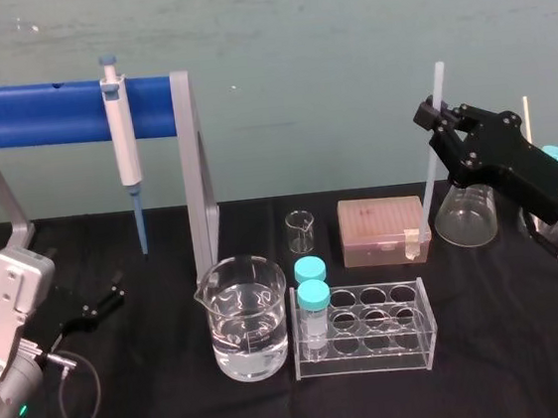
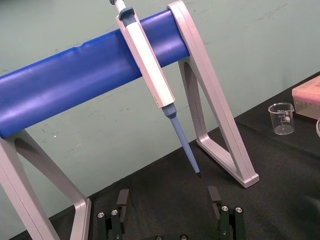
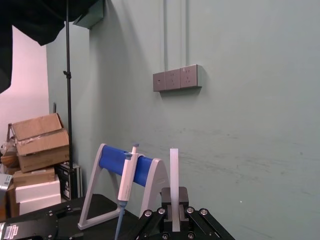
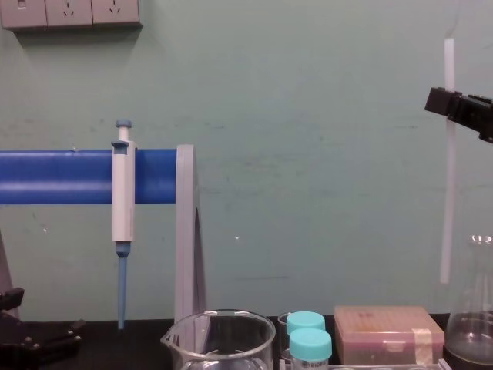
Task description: Pick up the stirring rod with one hand, then place it down.
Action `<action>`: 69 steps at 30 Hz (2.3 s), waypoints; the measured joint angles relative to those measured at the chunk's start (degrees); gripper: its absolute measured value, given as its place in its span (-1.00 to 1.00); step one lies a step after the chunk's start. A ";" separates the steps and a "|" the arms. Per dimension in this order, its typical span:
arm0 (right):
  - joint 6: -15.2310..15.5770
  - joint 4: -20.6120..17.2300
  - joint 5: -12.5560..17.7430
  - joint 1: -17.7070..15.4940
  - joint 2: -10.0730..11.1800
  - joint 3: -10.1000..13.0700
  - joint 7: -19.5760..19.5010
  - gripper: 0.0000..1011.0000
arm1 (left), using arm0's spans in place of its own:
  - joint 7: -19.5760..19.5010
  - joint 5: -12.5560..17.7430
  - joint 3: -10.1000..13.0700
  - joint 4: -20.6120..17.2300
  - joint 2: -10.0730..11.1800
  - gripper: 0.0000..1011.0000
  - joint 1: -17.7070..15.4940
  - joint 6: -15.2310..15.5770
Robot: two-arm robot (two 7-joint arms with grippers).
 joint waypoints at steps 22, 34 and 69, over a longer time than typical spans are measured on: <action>-0.24 -0.01 0.08 -0.16 0.31 -0.01 0.06 -0.86 | 0.00 0.00 0.00 0.00 0.00 0.98 0.00 0.00; -0.26 0.27 0.06 0.06 0.23 -0.29 0.13 -0.86 | 0.00 0.00 0.00 0.00 0.00 0.98 0.00 0.00; -0.01 0.43 0.05 0.15 0.21 -0.69 0.10 -0.86 | 0.00 0.00 0.00 0.00 0.00 0.98 0.00 0.00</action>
